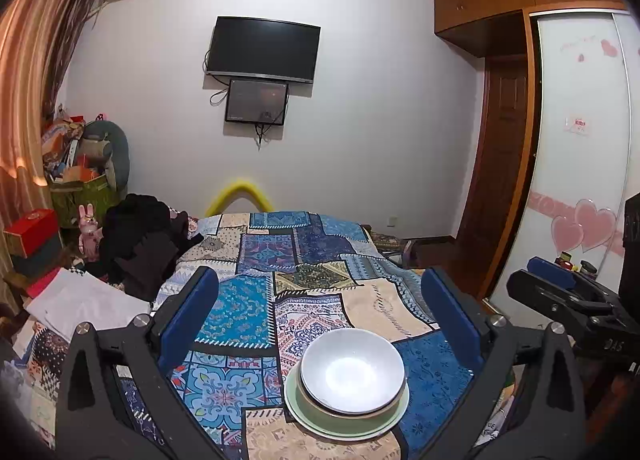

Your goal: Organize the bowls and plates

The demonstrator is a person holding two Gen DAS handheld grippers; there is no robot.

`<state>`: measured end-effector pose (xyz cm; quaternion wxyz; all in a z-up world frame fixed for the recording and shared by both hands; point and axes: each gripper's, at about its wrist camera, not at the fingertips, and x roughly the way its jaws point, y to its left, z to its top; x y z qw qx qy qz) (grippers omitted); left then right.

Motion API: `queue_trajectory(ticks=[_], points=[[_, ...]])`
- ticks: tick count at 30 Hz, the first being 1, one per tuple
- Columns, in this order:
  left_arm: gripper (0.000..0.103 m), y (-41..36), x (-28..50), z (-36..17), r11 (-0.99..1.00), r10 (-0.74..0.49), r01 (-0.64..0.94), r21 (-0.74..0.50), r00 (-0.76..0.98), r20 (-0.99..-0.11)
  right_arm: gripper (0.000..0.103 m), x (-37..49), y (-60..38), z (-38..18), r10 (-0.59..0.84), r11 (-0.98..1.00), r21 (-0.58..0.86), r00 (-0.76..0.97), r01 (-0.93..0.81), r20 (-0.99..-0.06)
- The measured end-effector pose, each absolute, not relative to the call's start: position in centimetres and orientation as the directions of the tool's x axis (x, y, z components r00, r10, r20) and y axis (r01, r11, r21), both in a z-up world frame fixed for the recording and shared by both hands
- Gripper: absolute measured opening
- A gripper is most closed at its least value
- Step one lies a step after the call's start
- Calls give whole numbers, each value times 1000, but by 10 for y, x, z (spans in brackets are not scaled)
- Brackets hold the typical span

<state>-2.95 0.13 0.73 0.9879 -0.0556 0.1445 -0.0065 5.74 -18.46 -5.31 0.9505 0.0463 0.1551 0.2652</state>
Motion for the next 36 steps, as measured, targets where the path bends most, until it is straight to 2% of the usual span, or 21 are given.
queue_trajectory(ticks=[36], points=[[103, -3, -28, -3, 994, -35, 0, -111, 949, -314, 102, 52, -186, -58, 523, 852, 171, 805, -494, -279]])
